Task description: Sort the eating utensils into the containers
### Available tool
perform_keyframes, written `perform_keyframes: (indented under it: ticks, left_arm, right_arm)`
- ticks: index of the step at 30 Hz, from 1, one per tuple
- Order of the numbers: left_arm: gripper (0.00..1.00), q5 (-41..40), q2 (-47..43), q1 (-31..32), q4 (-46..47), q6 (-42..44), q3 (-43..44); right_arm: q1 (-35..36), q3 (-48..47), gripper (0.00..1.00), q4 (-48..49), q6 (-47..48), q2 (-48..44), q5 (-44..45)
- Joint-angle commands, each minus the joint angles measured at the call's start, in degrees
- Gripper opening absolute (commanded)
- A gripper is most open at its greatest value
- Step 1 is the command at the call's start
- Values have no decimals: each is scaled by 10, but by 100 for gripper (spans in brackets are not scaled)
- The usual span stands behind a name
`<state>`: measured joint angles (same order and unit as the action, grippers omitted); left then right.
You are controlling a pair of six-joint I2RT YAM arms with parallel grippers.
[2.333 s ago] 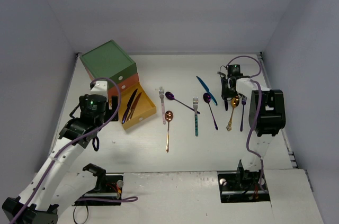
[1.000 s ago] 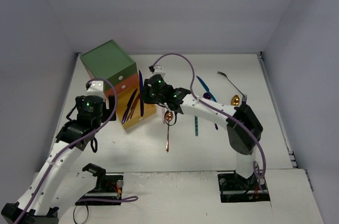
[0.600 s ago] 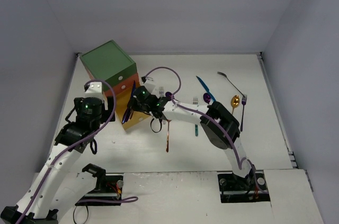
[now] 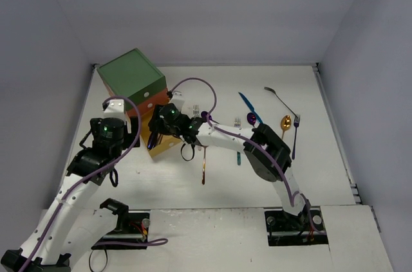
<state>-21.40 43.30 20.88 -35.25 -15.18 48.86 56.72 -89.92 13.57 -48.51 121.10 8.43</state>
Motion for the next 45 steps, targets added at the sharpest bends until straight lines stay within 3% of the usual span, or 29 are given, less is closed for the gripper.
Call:
perform_keyframes:
  ticks: [1,5,11,20,33,45]
  left_arm:
    - [82,-2,4,-4,30,1,7]
    - [82,3,5,-4,31,1,7]
    - [82,13,9,-4,31,2,8]
    - [82,19,17,-4,30,4,9]
    - [82,23,20,-4,30,7,9]
    - [82,24,17,-4,29,7,8]
  right_arm:
    - [-32,8,54,-51,155,-136,46]
    - [-86,53,56,-101,254,-193,46]
    - [-225,155,56,-155,392,-281,6]
    - [-443,198,55,-189,465,-266,-112]
    - [-475,263,57,-199,451,-214,-37]
    - [-481,268,57,-200,441,-176,-88]
